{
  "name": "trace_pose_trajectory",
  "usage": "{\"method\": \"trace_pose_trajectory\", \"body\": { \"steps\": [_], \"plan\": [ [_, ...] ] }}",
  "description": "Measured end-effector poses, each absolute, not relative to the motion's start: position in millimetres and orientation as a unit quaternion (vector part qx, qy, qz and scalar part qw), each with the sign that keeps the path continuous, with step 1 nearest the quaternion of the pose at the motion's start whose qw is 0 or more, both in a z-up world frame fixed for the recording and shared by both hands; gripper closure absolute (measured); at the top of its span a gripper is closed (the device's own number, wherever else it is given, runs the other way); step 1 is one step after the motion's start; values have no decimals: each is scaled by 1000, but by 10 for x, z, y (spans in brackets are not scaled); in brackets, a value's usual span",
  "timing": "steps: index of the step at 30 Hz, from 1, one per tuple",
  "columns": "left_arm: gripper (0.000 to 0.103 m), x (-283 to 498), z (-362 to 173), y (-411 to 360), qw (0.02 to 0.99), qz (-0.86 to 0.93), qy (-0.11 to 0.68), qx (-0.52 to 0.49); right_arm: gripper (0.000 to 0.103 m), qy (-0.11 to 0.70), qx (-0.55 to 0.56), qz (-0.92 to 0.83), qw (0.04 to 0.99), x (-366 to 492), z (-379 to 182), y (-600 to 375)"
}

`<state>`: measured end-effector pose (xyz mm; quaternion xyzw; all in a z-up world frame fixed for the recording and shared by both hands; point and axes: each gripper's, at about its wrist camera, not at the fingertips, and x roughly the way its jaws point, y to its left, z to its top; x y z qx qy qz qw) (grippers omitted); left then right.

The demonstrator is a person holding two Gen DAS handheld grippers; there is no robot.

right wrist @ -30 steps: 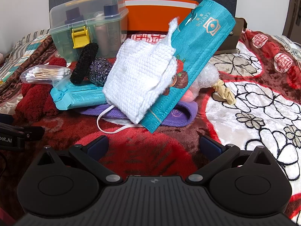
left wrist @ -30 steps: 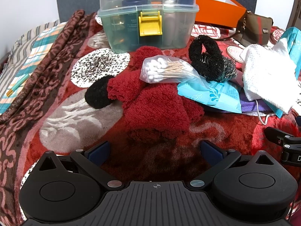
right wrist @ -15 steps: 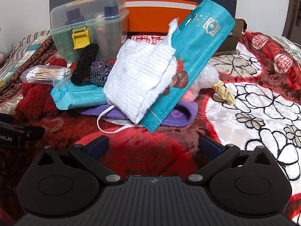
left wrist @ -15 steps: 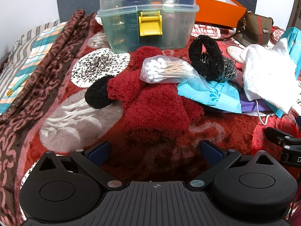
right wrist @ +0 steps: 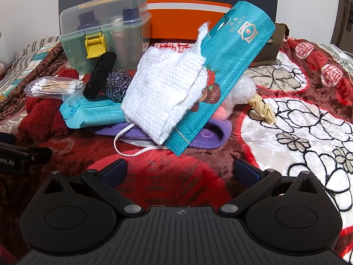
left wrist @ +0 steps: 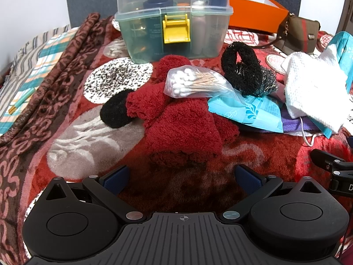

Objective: Organize soft objects

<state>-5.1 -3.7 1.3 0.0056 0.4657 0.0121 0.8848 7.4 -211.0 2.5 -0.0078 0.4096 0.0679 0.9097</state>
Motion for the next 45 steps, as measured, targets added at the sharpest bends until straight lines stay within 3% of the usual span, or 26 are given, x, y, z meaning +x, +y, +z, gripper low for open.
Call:
{"method": "trace_pose_trajectory", "body": {
  "steps": [14,26,37,45],
  "plan": [
    [0,-11,92,62,877,9,479,-9,0,411,-10,75,909,64,18,-2118],
    [0,-43,361,305,894,37,446,-8,0,424,3,98,900,31,68,-2228],
    [0,-52,579,604,919,27,392,-18,0,305,30,184,934,-221,475,-2437],
    [0,211,688,267,931,-36,358,57,11,288,-20,200,936,100,535,-2157]
  ]
}}
